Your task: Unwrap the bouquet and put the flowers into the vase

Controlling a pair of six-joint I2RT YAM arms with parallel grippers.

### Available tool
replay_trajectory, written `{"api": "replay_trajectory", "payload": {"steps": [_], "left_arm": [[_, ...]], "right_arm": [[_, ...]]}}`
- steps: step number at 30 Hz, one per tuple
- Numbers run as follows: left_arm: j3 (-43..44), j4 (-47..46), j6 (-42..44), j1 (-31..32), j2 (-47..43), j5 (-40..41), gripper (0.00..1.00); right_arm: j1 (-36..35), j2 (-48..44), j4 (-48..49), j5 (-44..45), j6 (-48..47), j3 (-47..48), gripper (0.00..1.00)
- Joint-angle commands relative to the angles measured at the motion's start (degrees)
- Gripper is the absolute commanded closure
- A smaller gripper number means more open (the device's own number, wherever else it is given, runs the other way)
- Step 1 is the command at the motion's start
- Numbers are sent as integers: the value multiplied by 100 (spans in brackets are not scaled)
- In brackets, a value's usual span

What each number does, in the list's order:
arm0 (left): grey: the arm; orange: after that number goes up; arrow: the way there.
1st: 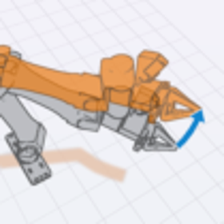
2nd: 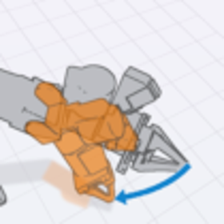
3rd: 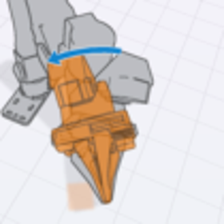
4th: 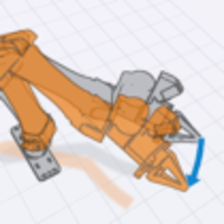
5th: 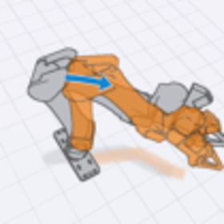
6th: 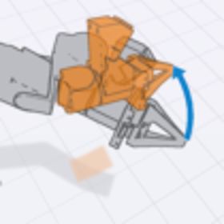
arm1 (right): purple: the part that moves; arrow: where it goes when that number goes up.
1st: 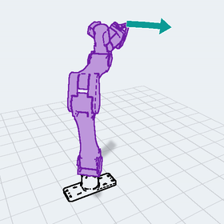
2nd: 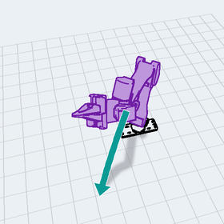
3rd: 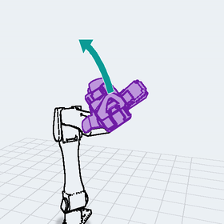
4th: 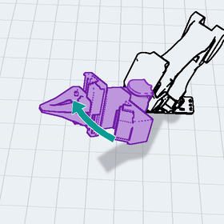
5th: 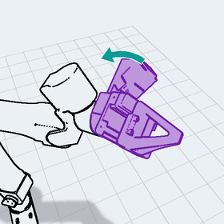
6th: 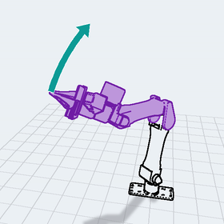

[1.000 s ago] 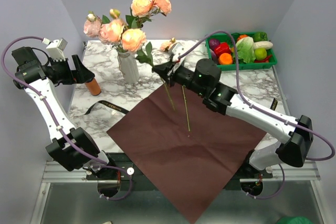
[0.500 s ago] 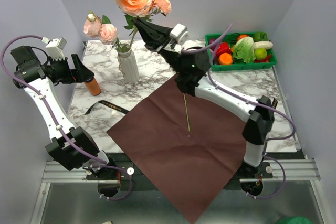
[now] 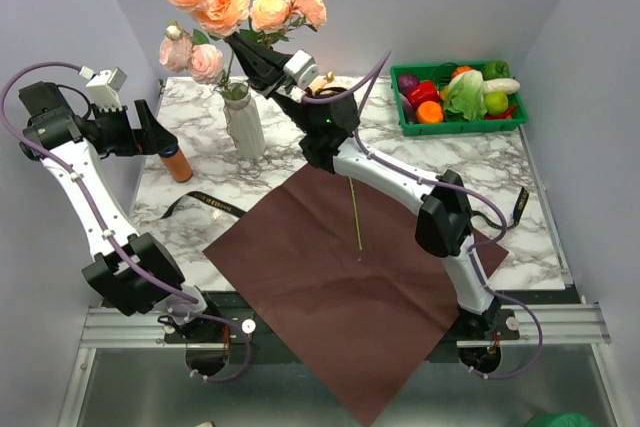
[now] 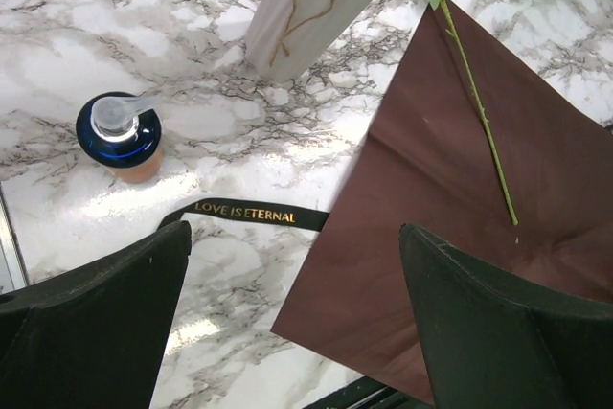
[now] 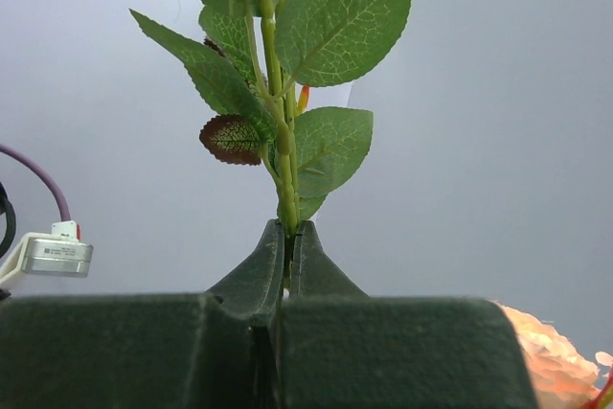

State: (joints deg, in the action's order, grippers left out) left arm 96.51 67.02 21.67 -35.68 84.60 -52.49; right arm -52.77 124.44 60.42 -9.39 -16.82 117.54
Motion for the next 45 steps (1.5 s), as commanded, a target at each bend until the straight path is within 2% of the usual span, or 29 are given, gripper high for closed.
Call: {"api": "replay_trajectory", "payload": {"steps": [1,21,37,45], "left_arm": [[228,188,127,-44,153,-51,1],[123,47,4,-44,162,-33,1],[-1,-23,-49,-44,92,-60,1],[-62,-40,-49,-44,48,-104,1]], "right_arm": [[135,317,172,68,-23,235,99],[329,353,22,42,346,-468,99],[312,-710,303,-476,715,-679,99],[312,-1255,461,-538,785,-1521,99]]}}
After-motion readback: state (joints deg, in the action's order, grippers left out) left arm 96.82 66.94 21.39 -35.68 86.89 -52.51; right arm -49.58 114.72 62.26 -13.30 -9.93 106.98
